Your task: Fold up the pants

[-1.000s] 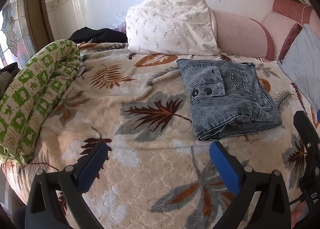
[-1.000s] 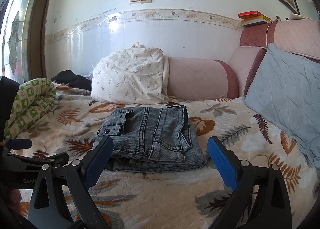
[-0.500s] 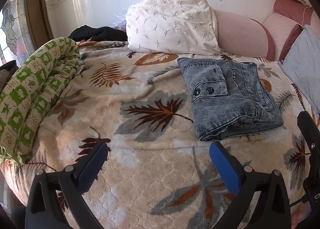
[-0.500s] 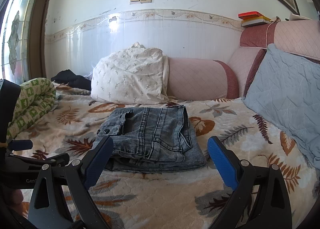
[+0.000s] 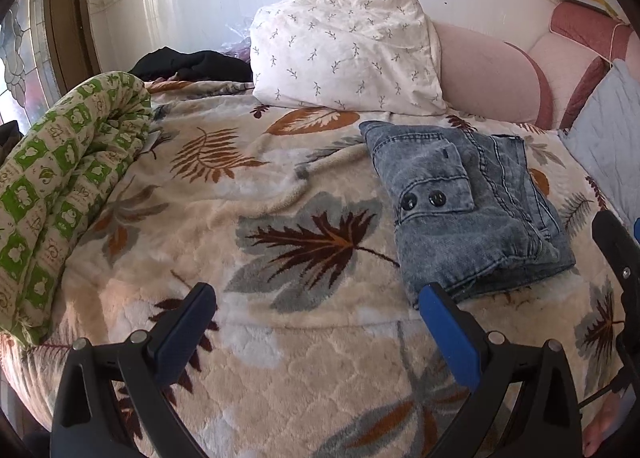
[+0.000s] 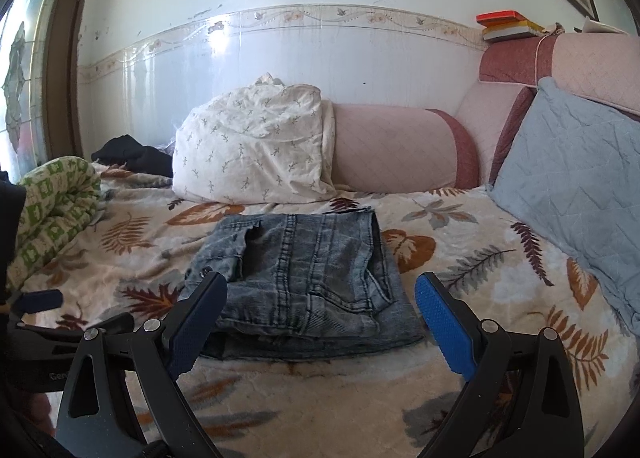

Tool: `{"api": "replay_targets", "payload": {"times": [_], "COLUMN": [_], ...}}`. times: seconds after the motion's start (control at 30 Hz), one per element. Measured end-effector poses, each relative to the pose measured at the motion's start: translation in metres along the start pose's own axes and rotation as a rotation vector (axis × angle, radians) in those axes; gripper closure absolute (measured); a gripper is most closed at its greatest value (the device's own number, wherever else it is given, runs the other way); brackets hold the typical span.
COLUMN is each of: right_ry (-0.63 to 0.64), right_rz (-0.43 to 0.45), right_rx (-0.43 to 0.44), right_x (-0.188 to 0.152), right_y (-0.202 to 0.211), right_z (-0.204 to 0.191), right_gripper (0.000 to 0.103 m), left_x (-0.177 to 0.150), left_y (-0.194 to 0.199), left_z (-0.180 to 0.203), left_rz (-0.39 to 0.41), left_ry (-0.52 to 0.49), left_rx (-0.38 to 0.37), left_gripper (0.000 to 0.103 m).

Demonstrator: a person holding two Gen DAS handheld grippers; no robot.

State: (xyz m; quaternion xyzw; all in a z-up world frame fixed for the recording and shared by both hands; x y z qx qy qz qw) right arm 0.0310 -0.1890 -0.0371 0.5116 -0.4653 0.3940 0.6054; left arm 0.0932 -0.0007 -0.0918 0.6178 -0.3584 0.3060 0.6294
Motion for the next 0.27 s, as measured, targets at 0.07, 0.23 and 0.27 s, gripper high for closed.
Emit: {"api": "replay_targets", "payload": {"times": [0.07, 0.23, 0.27], "right_ry": [0.007, 0.041, 0.049], "right_rz": [0.009, 0.001, -0.003], "right_rx": [0.000, 0.000, 0.000], "right_x": [0.003, 0.002, 0.002], "right_y": [-0.002, -0.007, -0.008], "right_z": [-0.004, -0.013, -0.014], "right_gripper": [0.007, 0.007, 0.007], "left_x": [0.001, 0.001, 0.001], "left_y": [-0.003, -0.007, -0.007], "left_z": [-0.001, -0.004, -0.004], "left_rz": [-0.001, 0.009, 0.009], "left_ry": [0.006, 0.023, 0.021], "left_rx": [-0.011, -0.036, -0.033], "left_gripper": [0.000, 0.000, 0.000]}}
Point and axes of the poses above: each gripper's, at about its wrist camera, not at the fingertips, and y roughly against the way its jaws point, z to its right, x to its top, the point moved 4 cm from there along -y, roughly the way its jaws point, and after that the axes turned 12 degrees about z, right-handed, at the moved point
